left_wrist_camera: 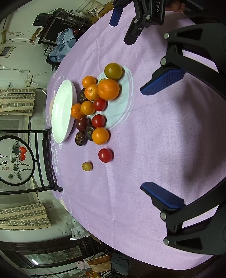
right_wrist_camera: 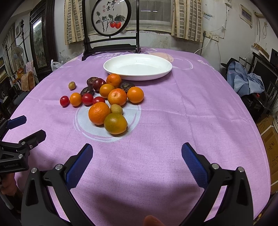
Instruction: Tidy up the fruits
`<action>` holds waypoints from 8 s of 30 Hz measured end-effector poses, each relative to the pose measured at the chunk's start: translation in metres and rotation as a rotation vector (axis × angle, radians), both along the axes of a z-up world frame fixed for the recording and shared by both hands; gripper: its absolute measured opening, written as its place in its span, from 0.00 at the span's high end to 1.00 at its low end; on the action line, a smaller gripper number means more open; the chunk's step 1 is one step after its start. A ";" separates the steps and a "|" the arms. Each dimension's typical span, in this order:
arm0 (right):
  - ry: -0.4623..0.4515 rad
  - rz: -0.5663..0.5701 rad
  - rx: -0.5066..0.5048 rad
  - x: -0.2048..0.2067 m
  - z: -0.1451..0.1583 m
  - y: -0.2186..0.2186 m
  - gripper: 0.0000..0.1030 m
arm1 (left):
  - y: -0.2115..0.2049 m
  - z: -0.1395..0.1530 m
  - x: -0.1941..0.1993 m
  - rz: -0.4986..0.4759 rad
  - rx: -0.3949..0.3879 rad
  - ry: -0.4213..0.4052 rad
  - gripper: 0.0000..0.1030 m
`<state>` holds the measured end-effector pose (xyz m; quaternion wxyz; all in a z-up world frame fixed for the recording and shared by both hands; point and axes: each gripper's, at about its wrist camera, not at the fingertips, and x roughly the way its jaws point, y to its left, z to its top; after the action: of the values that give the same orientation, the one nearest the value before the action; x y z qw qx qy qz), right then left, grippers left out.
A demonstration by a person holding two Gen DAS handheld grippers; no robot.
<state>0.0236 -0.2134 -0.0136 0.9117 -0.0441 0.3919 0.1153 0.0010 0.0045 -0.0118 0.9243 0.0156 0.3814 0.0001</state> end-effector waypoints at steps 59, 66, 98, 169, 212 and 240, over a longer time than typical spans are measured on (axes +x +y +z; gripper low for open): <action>0.146 0.157 0.454 0.076 -0.019 -0.043 0.60 | -0.081 -0.033 0.111 -0.257 -0.130 0.174 0.51; 0.145 0.150 0.443 0.077 -0.019 -0.043 0.60 | -0.077 -0.033 0.113 -0.254 -0.135 0.178 0.55; 0.048 0.051 0.182 0.266 -0.012 0.012 0.52 | -0.045 0.003 0.293 -0.099 -0.076 0.115 0.49; 0.115 0.214 0.314 0.154 -0.007 -0.008 0.62 | 0.043 -0.031 0.117 -0.195 0.034 0.111 0.72; -0.077 0.248 0.260 0.179 0.024 0.025 0.01 | 0.034 0.044 0.182 0.037 -0.013 -0.127 0.03; 0.206 0.377 0.063 0.117 -0.035 0.051 0.66 | 0.066 0.020 0.149 0.094 -0.045 -0.064 0.03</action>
<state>0.1402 -0.1627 -0.0482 0.8300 -0.0761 0.4641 0.2998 0.1496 0.0702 0.0084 0.9351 -0.0232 0.3517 0.0354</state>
